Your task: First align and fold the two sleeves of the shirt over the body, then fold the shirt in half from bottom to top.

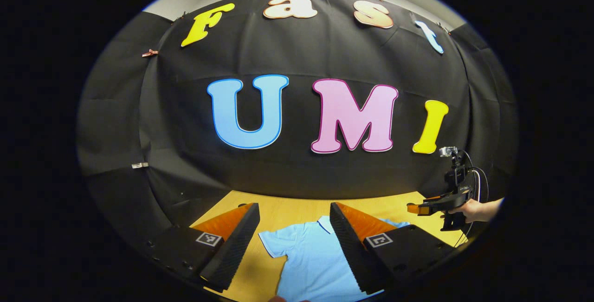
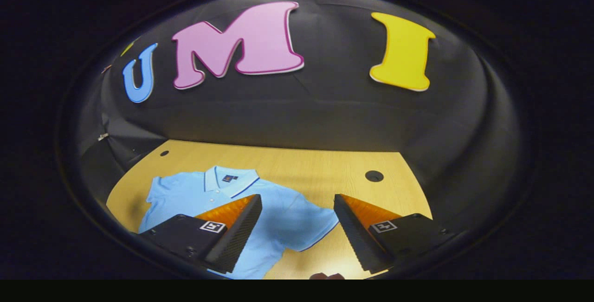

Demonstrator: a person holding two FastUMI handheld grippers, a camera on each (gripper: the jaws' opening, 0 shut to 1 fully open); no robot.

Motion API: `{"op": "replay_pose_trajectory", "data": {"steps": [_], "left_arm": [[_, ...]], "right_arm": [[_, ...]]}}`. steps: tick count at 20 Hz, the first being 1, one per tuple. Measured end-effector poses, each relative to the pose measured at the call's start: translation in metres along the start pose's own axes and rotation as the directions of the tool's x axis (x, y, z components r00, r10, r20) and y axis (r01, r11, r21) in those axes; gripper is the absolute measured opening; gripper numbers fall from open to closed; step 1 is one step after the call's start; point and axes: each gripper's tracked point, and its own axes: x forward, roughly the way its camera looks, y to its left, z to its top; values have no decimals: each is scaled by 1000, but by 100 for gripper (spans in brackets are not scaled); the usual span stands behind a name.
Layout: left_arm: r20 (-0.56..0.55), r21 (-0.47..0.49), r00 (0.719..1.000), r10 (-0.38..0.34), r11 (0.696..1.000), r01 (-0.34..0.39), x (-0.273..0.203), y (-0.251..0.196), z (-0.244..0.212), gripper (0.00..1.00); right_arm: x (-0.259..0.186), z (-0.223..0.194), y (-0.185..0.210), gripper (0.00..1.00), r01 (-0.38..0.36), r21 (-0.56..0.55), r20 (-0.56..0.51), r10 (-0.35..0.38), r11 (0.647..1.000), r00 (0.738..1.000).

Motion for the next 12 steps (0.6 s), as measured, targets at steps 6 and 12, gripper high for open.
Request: {"op": "replay_pose_trajectory", "data": {"steps": [6, 12], "left_arm": [[-58, 19, 997, 49, 999, -48, 13, -9, -17, 97], [-107, 32, 991, 78, 997, -75, 30, -24, -33, 97]], "right_arm": [[61, -49, -29, 99, 14, 58, -123, -7, 998, 992], [97, -100, -46, 99, 39, 163, -253, 4, 986, 967]]}}
